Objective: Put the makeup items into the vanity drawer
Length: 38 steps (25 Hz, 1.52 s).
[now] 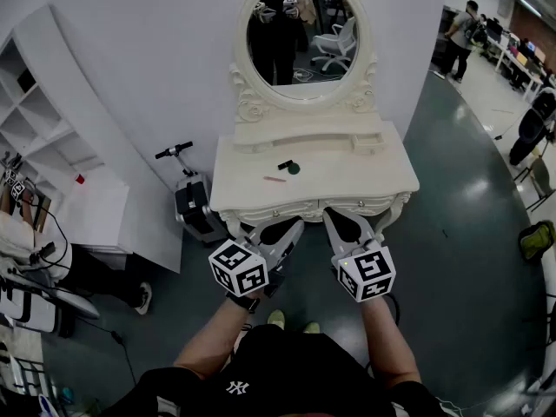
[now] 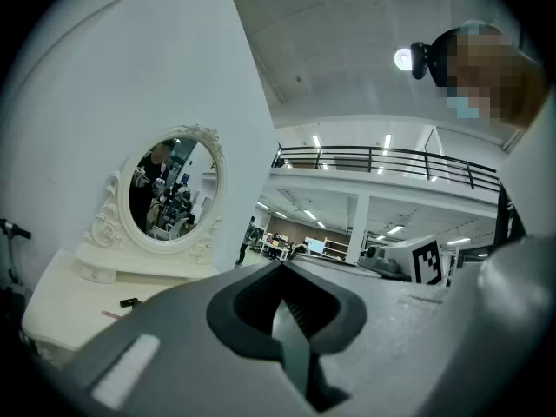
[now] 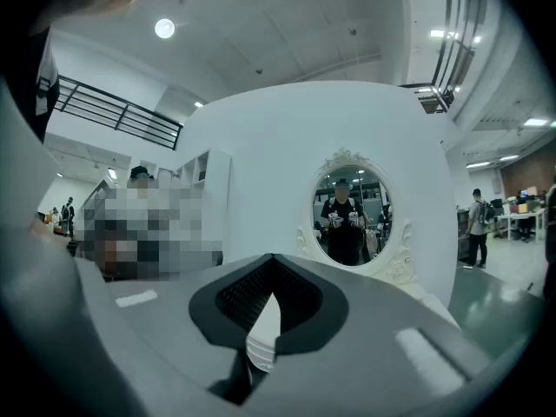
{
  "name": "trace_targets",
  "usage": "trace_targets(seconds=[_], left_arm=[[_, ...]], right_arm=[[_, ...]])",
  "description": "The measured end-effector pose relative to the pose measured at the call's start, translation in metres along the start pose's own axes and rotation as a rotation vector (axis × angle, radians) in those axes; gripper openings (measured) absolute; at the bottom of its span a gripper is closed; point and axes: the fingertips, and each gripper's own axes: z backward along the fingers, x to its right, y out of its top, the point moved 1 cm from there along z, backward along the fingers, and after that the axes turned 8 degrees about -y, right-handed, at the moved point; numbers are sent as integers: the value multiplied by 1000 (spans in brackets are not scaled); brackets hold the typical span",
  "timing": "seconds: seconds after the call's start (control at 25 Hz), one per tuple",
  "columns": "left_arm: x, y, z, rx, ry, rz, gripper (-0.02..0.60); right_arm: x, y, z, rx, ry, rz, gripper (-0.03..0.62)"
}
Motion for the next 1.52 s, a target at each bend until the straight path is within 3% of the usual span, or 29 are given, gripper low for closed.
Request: trace_targets(seconds=[0.56, 0.8, 1.04, 1.52], left_arm=[[1, -7, -5, -8, 0, 5, 2], [-7, -7, 1, -6, 41, -20, 2], [-23, -20, 12, -29, 107, -12, 1], [-77, -40, -4, -58, 141, 22, 2]], right_arm=[[-1, 1, 5, 17, 32, -19, 26], [6, -1, 9, 47, 35, -63, 28], [6, -8, 10, 22, 28, -71, 28], [11, -39, -38, -52, 58, -65, 28]])
